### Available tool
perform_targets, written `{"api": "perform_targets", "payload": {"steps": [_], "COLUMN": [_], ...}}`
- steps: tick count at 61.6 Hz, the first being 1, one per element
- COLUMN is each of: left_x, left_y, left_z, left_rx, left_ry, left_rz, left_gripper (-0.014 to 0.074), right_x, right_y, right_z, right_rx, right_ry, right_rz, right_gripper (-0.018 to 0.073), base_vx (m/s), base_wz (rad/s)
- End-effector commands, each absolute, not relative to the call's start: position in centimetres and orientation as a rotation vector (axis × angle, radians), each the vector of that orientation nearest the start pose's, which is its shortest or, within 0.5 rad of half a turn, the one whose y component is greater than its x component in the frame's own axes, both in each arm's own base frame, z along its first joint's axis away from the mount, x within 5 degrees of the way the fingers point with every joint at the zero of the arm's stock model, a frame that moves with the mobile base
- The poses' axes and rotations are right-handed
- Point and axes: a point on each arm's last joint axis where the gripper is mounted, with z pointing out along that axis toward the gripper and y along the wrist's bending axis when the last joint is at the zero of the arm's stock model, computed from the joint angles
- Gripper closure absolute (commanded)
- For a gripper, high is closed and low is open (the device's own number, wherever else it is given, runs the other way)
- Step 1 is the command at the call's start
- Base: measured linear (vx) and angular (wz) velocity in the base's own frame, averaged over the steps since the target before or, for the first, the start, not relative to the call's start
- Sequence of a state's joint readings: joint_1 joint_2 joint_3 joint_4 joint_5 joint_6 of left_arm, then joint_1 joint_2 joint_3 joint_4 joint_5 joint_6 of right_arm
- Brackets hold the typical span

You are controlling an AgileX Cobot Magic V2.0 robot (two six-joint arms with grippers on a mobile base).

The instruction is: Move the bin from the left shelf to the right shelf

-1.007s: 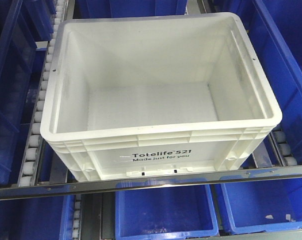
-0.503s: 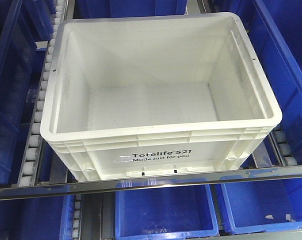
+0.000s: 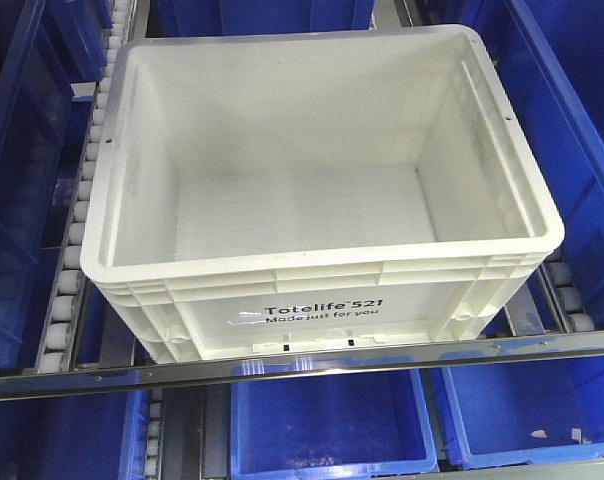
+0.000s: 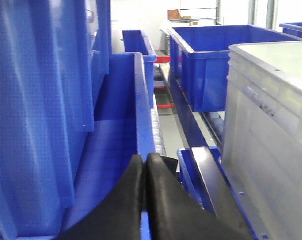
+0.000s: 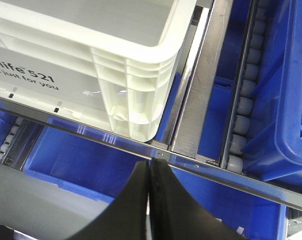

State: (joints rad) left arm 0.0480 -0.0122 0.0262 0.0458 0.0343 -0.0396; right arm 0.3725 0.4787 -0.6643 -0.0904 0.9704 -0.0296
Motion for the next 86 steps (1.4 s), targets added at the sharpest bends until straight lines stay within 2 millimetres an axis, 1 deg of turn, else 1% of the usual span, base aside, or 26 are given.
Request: {"api": "perform_targets", "payload": {"steps": [1, 41, 47, 51, 54, 59, 65, 74, 86], "left_x": [5.4, 5.4, 5.4, 5.4, 5.4, 5.4, 5.4, 5.4, 5.4], "left_y": [0.3, 0.3, 0.3, 0.3, 0.3, 0.3, 0.3, 0.3, 0.3], "left_z": [21.6, 21.6, 21.6, 21.6, 21.6, 21.6, 21.6, 21.6, 21.6], "left_rx": [-0.038, -0.038, -0.038, -0.038, -0.038, -0.038, -0.038, -0.038, -0.038], "left_ry": [1.42, 1.421, 1.422, 1.422, 1.422, 1.422, 1.422, 1.422, 1.422], "left_rz": [0.035, 0.035, 0.035, 0.035, 0.035, 0.035, 0.035, 0.035, 0.035], "left_gripper": [0.0605, 0.0605, 0.0605, 0.0605, 0.0605, 0.0605, 0.0605, 0.0605, 0.0605], "right_x": [7.3, 7.3, 6.8, 6.6, 6.5, 6.4, 6.1, 5.9, 5.6], "right_y": [2.1, 2.1, 1.8, 1.5, 1.4, 1.0, 0.6, 0.0, -0.2], "right_z": [32.8, 32.8, 32.7, 32.4, 31.9, 30.5, 28.1, 24.3, 20.8], "right_rx": [-0.461, -0.461, -0.446, -0.391, -0.337, -0.247, -0.147, -0.042, -0.001], "right_ry": [2.145, 2.145, 2.123, 2.06, 1.97, 1.83, 1.683, 1.578, 1.479], "right_rz": [0.066, 0.066, 0.063, 0.065, 0.071, 0.056, 0.024, -0.034, -0.066], "right_gripper": [0.0567, 0.0567, 0.0567, 0.0567, 0.0567, 0.0567, 0.0567, 0.0567, 0.0567], "base_vx": [0.0, 0.0, 0.0, 0.0, 0.0, 0.0, 0.0, 0.0, 0.0], "base_wz": [0.0, 0.0, 0.0, 0.0, 0.0, 0.0, 0.0, 0.0, 0.0]}}
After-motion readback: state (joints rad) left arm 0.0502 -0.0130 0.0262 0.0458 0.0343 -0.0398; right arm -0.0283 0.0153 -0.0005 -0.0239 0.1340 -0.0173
